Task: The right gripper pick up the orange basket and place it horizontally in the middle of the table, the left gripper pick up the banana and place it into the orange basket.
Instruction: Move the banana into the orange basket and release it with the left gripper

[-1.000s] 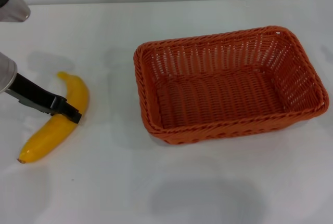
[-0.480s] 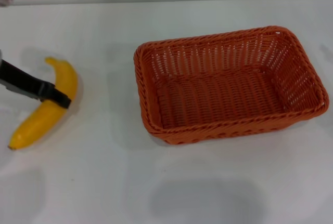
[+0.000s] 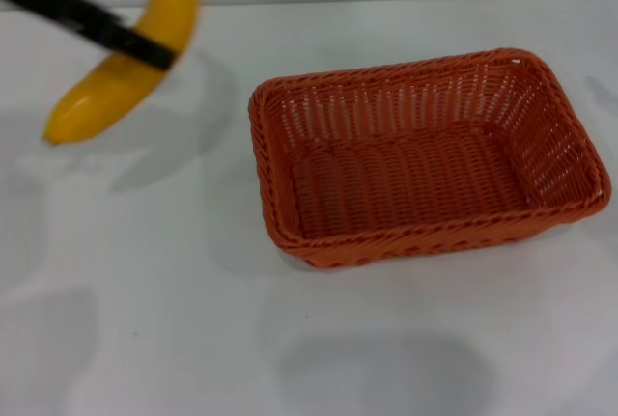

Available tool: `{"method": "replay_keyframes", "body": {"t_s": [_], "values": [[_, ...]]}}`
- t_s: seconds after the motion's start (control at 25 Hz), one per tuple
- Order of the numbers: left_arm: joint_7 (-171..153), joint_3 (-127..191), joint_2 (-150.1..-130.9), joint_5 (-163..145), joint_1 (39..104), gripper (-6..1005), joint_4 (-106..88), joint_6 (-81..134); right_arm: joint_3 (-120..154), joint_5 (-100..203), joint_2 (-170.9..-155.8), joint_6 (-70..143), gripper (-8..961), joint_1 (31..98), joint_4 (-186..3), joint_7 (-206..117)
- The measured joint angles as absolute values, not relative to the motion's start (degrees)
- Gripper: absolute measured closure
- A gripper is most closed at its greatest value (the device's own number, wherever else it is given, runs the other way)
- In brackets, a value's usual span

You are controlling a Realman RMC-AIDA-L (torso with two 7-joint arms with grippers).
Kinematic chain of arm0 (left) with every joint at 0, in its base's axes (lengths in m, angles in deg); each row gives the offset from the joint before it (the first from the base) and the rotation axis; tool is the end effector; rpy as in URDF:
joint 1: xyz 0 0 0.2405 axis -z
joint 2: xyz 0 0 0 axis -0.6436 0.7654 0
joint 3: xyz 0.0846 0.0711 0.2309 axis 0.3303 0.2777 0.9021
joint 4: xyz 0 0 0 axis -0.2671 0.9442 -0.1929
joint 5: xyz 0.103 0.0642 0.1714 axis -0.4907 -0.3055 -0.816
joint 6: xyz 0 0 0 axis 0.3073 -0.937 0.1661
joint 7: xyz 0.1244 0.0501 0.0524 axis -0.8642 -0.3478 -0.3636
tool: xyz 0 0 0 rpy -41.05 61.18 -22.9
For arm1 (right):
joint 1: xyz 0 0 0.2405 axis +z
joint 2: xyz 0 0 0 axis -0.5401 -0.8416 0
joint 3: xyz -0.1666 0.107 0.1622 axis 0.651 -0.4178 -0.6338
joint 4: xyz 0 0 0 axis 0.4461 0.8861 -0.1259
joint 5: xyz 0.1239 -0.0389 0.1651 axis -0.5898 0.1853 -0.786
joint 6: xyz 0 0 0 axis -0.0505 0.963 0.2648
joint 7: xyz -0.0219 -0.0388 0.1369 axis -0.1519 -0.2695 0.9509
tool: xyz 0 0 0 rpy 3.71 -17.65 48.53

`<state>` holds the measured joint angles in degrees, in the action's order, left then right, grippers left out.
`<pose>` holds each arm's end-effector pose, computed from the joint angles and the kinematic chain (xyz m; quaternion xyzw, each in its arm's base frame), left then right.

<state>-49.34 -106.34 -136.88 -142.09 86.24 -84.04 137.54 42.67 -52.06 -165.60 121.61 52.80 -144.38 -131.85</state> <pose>-0.1651 0.3960 0.1211 -0.9014 -0.3836 0.0453 0.1957 0.2917 0.3495 0.1585 -0.7877 0.2847 0.3663 0.4053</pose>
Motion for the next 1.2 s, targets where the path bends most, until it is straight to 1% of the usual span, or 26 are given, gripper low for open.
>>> {"method": "replay_keyframes", "body": {"t_s": [0.04,0.08,0.2,0.36,0.44,0.48,0.6,0.68,1.2], "values": [[-49.6,-106.0,-136.78,-140.7,87.8,451,-84.4,138.5,42.7,-52.3,-165.62,121.6,115,52.8,-144.3,-132.0],[-50.3,-102.7,-136.64,-139.4,92.1,447,-82.8,139.0,42.8,-52.6,-165.64,121.6,115,52.8,-144.3,-132.2],[-50.5,-97.4,-137.14,-139.2,96.7,435,-79.9,137.7,43.1,-53.5,-165.69,121.7,115,53.0,-144.1,-132.9],[-51.1,-90.8,-139.08,-139.5,103.0,419,-74.4,133.7,43.5,-55.1,-165.70,122.1,115,53.1,-143.1,-134.5],[-51.7,-87.8,-140.49,-139.8,105.0,412,-72.6,131.9,43.5,-55.5,-165.71,122.4,115,53.1,-142.7,-135.2],[-51.9,-86.1,-141.49,-140.0,105.8,408,-72.0,130.7,43.5,-55.7,-165.71,122.5,115,53.1,-142.4,-135.5],[-53.1,-83.1,-143.77,-140.1,106.5,396,-71.9,127.5,43.6,-55.7,-165.68,123.0,115,53.1,-141.6,-136.3],[-53.7,-80.9,-144.47,-139.3,106.4,388,-72.0,125.3,43.6,-55.6,-165.68,123.3,115,53.0,-141.2,-136.8],[-53.7,-76.3,-144.83,-132.8,103.4,336,-69.9,120.6,43.5,-55.4,-165.54,123.4,115,52.2,-139.7,-137.7]]}}
